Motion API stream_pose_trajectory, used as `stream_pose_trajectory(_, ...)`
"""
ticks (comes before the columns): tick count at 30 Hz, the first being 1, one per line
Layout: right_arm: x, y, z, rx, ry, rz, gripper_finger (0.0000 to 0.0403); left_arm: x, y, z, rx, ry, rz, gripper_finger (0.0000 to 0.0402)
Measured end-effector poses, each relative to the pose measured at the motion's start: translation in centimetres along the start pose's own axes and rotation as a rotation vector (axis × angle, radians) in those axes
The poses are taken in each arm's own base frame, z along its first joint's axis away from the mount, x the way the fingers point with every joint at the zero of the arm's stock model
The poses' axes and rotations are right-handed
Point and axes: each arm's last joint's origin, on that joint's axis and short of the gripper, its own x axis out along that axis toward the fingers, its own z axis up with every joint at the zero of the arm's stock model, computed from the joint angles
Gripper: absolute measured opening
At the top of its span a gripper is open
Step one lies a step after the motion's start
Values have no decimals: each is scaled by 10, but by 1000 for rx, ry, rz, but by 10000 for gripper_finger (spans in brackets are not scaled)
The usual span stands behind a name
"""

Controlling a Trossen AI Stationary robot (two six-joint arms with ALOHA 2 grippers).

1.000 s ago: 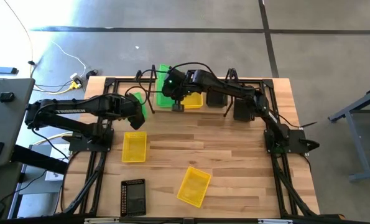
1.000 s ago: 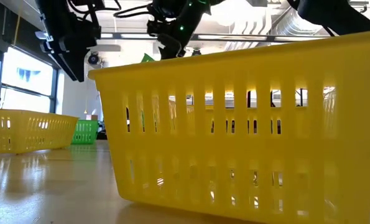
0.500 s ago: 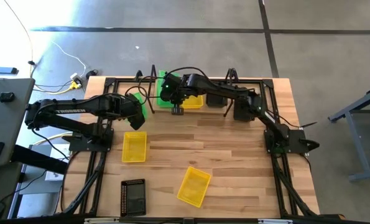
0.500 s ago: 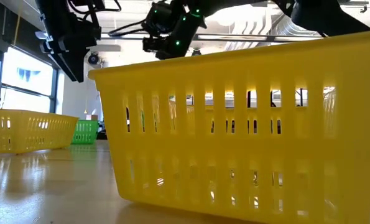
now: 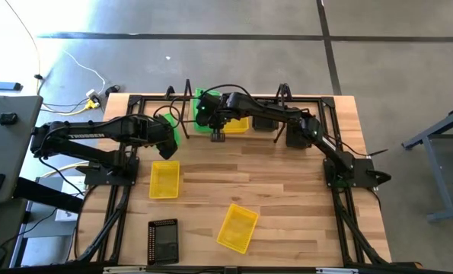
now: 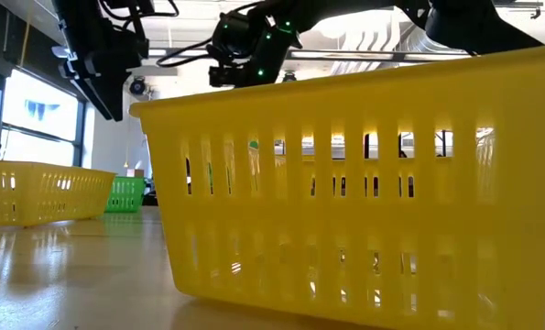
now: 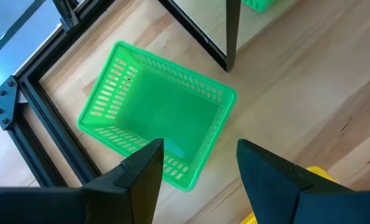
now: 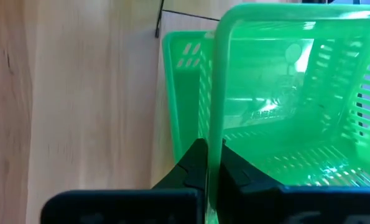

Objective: Stack baskets on shelf by color
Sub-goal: Stack the right green bin on top of the green bin on the shelf

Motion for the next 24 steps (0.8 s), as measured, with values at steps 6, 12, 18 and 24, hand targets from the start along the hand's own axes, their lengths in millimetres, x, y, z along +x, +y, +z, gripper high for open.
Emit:
stream_pose_trajectory(6,0,1,-1,0,10,2,0,0,0,0,14,1,-2,195)
stream_pose_trajectory(12,0,1,-1,-2,11,-1,23,0,0,0,15,2,-2,195)
stream_pose_trajectory(18,0,-1,-1,-1,29,-59,74,0,0,0,15,2,-2,195)
stream_pose_trajectory(24,-8,4,3,-8,5,-48,93,0,0,0,15,2,-2,195)
